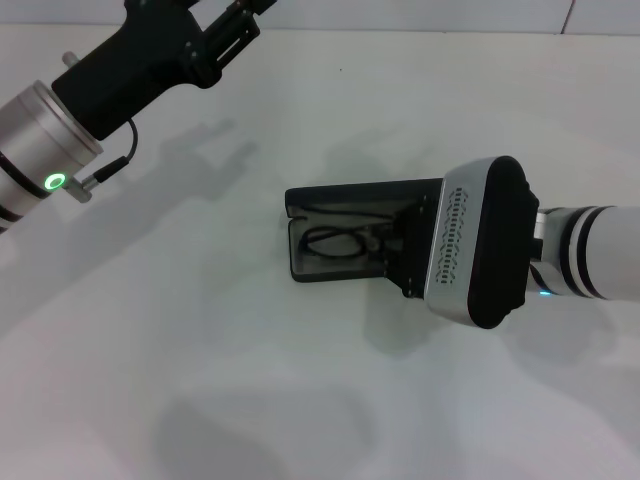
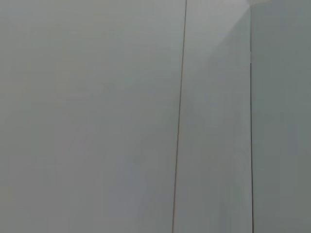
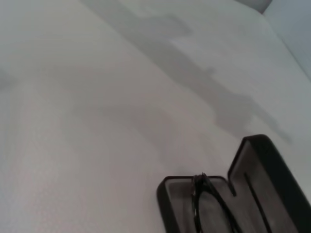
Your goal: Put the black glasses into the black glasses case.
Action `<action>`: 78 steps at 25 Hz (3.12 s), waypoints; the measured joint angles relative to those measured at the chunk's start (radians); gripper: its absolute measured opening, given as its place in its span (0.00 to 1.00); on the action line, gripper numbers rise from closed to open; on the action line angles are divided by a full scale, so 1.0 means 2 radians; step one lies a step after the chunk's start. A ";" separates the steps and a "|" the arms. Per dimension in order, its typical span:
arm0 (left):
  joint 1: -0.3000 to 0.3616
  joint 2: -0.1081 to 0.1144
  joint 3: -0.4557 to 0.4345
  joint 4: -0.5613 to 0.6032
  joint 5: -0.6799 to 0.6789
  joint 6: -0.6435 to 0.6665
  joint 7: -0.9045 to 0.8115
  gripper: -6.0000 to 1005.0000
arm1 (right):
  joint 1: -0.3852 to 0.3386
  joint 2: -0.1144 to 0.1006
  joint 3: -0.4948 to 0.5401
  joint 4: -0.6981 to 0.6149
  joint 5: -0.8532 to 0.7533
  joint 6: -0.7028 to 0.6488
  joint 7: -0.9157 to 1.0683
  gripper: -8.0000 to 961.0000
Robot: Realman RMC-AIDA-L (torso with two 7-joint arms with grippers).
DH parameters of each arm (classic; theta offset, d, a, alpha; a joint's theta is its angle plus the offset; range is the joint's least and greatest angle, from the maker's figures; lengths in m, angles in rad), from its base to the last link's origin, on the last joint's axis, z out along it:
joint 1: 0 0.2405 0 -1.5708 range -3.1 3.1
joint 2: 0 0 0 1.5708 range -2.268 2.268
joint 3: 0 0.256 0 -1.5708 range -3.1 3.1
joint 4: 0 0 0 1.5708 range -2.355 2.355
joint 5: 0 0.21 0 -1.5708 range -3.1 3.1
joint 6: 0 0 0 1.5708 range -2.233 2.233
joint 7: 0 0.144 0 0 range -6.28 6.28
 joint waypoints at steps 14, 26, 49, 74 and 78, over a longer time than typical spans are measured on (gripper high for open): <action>0.004 0.000 0.000 -0.002 0.000 -0.006 0.000 0.50 | -0.035 -0.005 0.058 -0.079 0.015 -0.106 0.011 0.23; -0.018 0.001 0.001 -0.006 0.071 -0.104 -0.025 0.50 | -0.052 -0.006 0.397 0.016 0.294 -0.495 -0.205 0.23; -0.071 0.001 0.188 0.000 0.157 -0.252 -0.088 0.50 | -0.028 -0.020 0.656 0.293 0.313 -0.555 -0.344 0.66; -0.044 -0.002 0.214 0.018 0.170 -0.245 -0.058 0.57 | -0.024 -0.016 0.656 0.302 0.308 -0.547 -0.344 0.72; -0.030 -0.001 0.206 0.033 0.138 -0.198 -0.039 0.60 | -0.023 -0.016 0.656 0.302 0.308 -0.547 -0.344 0.73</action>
